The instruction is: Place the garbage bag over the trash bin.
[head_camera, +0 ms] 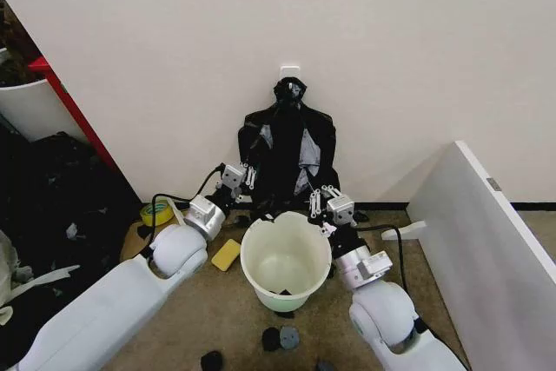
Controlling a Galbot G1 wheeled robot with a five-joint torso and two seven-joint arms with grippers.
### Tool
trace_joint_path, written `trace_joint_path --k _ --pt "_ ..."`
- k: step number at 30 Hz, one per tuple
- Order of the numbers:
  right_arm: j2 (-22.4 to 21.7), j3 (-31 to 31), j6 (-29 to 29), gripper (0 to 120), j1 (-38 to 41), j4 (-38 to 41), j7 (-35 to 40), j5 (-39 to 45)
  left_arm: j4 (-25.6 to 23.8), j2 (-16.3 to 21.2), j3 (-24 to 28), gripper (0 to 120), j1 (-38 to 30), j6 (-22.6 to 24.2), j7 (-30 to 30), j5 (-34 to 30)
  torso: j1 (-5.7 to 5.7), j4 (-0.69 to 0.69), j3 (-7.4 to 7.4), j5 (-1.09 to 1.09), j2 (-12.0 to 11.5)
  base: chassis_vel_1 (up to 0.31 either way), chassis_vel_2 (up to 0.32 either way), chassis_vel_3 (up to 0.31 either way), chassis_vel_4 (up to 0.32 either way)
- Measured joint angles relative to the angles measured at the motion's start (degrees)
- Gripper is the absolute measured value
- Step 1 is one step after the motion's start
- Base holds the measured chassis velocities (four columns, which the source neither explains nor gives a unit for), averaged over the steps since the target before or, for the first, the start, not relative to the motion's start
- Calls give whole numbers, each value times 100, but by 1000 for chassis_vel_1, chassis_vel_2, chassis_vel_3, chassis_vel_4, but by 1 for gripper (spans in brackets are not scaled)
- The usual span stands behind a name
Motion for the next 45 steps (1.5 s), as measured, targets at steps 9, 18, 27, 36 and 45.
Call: trace_joint_path --k 9,18,27,36,45 --pt "-217 82 -338 0 -591 1088 64 565 -1328 337 -714 0 849 69 -23 -460 -1 1 0 -1 0 0 0 0 0" --pt "-180 310 -362 0 -1446 1756 4 540 -1805 404 -767 0 970 162 -176 -742 -1 -2 0 -1 0 0 0 0 0" --pt "-62 297 -174 0 -2268 1913 -34 361 -1961 325 -659 0 1487 195 -184 -683 0 0 0 -1 0 0 0 0 0" --pt "14 218 -90 0 -2520 1831 14 333 -1871 167 -496 0 1533 196 -226 -625 0 0 0 -1 0 0 0 0 0" --pt "251 110 75 0 -2269 1036 228 509 -725 -316 -63 0 1290 -83 -286 -384 1 0 1 0 -1 0 0 0 0"
